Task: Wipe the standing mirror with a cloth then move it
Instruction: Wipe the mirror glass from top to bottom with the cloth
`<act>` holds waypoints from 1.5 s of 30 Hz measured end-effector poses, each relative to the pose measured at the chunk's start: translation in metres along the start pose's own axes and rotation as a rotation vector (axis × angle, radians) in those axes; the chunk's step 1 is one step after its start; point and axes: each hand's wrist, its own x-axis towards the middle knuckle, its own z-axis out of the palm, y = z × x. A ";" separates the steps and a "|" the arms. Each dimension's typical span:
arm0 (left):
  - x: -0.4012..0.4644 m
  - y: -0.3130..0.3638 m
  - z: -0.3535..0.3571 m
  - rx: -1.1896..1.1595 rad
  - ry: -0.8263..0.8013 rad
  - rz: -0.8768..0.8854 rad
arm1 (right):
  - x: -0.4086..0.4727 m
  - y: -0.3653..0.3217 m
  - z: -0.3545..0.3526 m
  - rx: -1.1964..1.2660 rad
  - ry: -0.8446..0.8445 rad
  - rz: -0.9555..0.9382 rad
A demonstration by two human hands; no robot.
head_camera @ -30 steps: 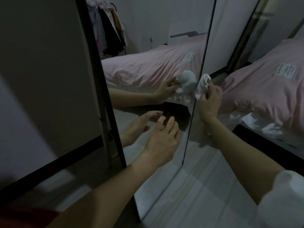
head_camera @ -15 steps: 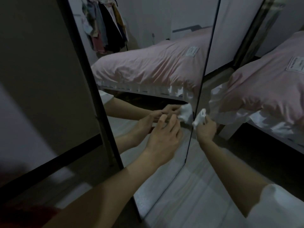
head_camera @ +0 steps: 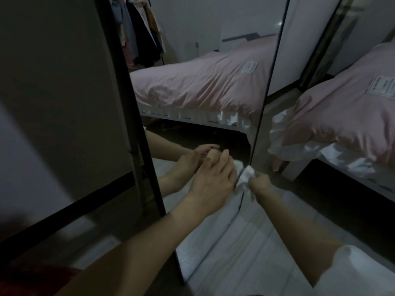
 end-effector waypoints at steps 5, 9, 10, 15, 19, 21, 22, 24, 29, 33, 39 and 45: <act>-0.009 0.007 -0.005 -0.038 0.018 -0.011 | -0.022 -0.038 -0.006 0.052 0.080 -0.397; -0.020 0.006 -0.013 -0.064 0.014 -0.031 | -0.032 -0.014 -0.012 -0.282 -0.191 -0.143; -0.024 0.006 -0.015 -0.076 0.021 -0.037 | -0.034 -0.007 -0.014 -0.279 -0.173 -0.139; -0.039 0.000 -0.032 -0.145 0.114 -0.073 | -0.075 -0.040 -0.037 -0.094 0.192 -0.564; -0.055 -0.004 -0.047 -0.214 0.209 -0.189 | -0.129 -0.098 -0.054 0.095 0.333 -1.054; -0.057 -0.010 -0.053 -0.258 0.259 -0.265 | -0.145 -0.107 -0.048 0.057 0.269 -1.165; -0.059 -0.013 -0.057 -0.274 0.286 -0.301 | -0.149 -0.101 -0.040 -0.006 0.189 -1.186; -0.063 -0.019 -0.062 -0.281 0.339 -0.342 | -0.152 -0.072 -0.018 -0.124 0.004 -1.154; -0.079 -0.032 -0.069 -0.322 0.482 -0.411 | -0.149 0.001 -0.005 -0.496 -0.323 -0.776; -0.090 -0.045 -0.064 -0.394 0.566 -0.424 | -0.149 -0.028 -0.018 -0.372 0.029 -0.756; -0.109 -0.043 -0.052 -0.542 0.473 -0.548 | -0.174 -0.087 -0.016 0.054 0.200 -0.992; -0.117 -0.043 -0.045 -0.720 0.340 -0.669 | -0.177 -0.005 0.016 -0.350 -0.271 -0.606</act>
